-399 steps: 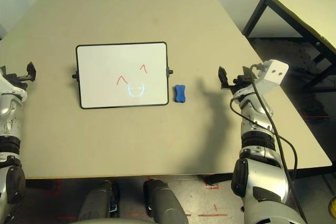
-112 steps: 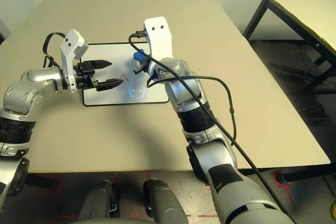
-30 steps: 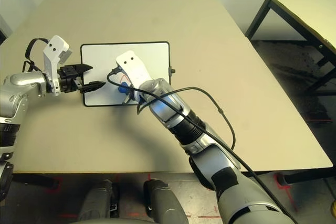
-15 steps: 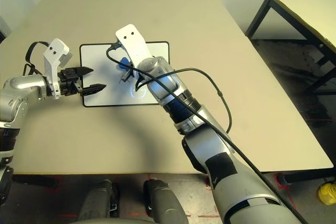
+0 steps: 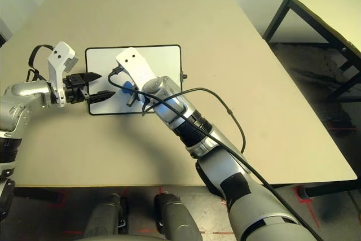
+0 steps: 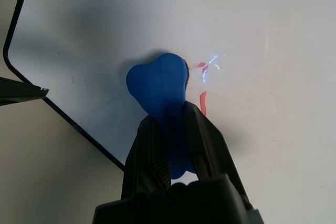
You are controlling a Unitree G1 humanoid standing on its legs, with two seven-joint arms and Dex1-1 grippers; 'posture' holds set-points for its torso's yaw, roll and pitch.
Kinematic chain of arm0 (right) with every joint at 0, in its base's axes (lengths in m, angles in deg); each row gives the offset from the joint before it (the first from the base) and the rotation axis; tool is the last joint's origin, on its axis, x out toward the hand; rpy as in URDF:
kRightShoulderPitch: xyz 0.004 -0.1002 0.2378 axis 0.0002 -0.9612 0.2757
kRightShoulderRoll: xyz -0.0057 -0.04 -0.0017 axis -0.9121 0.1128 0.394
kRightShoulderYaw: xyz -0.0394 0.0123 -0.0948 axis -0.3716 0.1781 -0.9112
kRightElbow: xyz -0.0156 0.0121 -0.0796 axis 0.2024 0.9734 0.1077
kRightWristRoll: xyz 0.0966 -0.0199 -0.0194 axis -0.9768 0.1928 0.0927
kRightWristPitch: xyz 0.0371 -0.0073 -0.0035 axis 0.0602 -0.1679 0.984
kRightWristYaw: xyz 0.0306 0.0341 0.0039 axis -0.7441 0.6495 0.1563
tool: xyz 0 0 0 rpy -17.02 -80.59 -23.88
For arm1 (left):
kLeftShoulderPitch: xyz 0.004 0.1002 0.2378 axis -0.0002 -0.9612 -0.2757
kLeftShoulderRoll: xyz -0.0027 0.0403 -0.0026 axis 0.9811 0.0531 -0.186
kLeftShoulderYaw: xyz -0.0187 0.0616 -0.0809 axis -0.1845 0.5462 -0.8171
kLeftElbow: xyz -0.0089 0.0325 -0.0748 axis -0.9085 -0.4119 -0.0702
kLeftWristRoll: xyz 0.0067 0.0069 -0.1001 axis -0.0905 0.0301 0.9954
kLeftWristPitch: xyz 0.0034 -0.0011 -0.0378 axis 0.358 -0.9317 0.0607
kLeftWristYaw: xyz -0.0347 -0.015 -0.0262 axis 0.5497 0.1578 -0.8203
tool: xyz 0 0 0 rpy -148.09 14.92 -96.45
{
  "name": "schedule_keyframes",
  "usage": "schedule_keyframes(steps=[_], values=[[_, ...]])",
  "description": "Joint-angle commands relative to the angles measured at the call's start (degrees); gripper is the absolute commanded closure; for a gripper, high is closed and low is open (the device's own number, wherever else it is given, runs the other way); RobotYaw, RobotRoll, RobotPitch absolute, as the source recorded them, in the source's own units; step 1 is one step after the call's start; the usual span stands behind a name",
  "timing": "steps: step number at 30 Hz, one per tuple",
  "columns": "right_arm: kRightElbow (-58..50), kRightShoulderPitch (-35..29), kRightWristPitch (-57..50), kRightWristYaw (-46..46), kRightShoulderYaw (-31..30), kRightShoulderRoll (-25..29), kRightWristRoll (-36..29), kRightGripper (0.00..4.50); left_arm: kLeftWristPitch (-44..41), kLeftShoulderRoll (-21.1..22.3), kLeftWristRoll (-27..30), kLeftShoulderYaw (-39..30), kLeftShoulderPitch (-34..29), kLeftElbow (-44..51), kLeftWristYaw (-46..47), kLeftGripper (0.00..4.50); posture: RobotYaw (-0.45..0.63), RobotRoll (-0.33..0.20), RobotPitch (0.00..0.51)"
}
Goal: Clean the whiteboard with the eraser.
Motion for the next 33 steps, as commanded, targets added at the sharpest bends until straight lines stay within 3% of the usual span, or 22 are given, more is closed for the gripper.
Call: schedule_keyframes(steps=[1, 12, 17, 26, 33], values=[[1.6, -0.3, -0.4, 0.1, 0.1, 0.5, 0.7, 3.96, -0.6, -0.2, 0.0, 0.2, 0.0, 0.8, 0.1, 0.0, 0.04, 0.0, 0.109], [6.0, 6.1, 1.0, 1.6, 3.3, 5.6, 1.0, 3.97, -1.0, 0.0, 0.2, 0.3, 0.0, 1.2, 0.2, 0.0, 0.03, 0.0, 0.11], [2.9, 4.9, -0.9, 3.3, 1.2, 6.4, 1.0, 3.97, -0.9, -0.1, 0.2, 0.3, -0.1, 1.1, 0.2, 0.0, 0.03, 0.0, 0.106], [-8.7, 0.4, -7.5, 8.2, -8.1, 8.5, 0.9, 3.97, -0.4, -0.4, 0.0, 0.3, 0.1, 0.6, 0.5, 0.0, 0.04, 0.0, 0.098], [-3.1, 3.9, -4.0, 7.1, -5.7, 7.8, 1.9, 3.97, -0.4, -0.5, 0.1, 0.1, 0.1, 0.6, 0.7, 0.0, 0.04, 0.0, 0.095]])
